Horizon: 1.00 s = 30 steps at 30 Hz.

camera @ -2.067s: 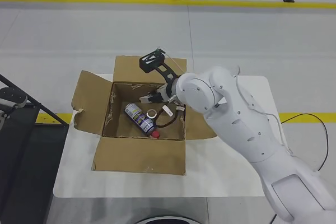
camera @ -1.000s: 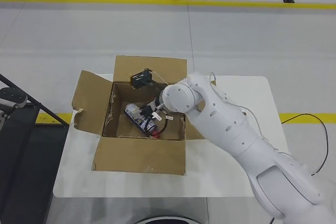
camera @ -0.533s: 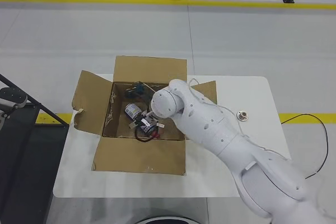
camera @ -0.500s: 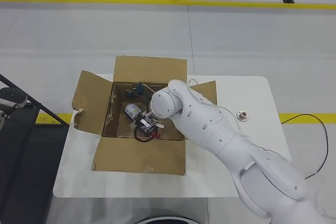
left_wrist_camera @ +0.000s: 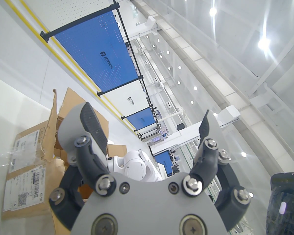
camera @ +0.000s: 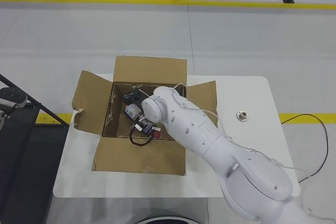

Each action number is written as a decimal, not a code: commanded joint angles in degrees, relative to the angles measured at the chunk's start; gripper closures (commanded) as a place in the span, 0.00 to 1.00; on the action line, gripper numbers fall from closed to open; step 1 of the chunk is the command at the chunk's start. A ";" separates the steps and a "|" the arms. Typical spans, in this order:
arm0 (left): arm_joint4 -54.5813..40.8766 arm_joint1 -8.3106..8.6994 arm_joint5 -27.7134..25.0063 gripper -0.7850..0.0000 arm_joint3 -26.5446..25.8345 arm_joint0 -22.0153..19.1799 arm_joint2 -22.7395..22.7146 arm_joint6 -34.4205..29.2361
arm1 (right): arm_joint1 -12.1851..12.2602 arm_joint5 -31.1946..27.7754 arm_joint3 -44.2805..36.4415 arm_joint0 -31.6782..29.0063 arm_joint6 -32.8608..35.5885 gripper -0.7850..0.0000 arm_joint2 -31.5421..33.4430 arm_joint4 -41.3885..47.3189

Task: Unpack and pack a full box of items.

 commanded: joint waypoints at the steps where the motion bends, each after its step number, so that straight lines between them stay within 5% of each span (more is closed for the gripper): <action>1: 0.00 0.00 0.00 0.00 0.00 0.00 0.00 0.00 | -0.60 -0.76 1.37 0.18 0.02 0.03 0.03 0.13; 6: 0.00 0.00 0.00 0.00 0.00 0.00 0.00 0.00 | -2.23 -2.67 4.47 0.51 0.30 0.07 -0.02 0.19; 16: 0.00 0.00 0.00 0.00 0.00 0.00 0.00 0.00 | -5.08 -3.84 9.67 0.94 0.64 0.34 -0.25 -0.98; 18: 0.00 0.00 0.00 0.00 0.00 0.00 0.00 0.00 | -5.53 -4.25 10.59 1.11 0.76 0.65 -0.18 -1.15; 22: 0.00 0.00 0.00 0.00 0.00 0.00 0.00 0.00 | -6.23 -4.97 12.26 1.63 0.64 1.00 0.23 -1.25; 30: 0.00 0.00 0.00 0.00 0.00 0.00 0.00 0.00 | -6.51 -9.58 13.74 3.16 -0.57 1.00 2.00 -0.59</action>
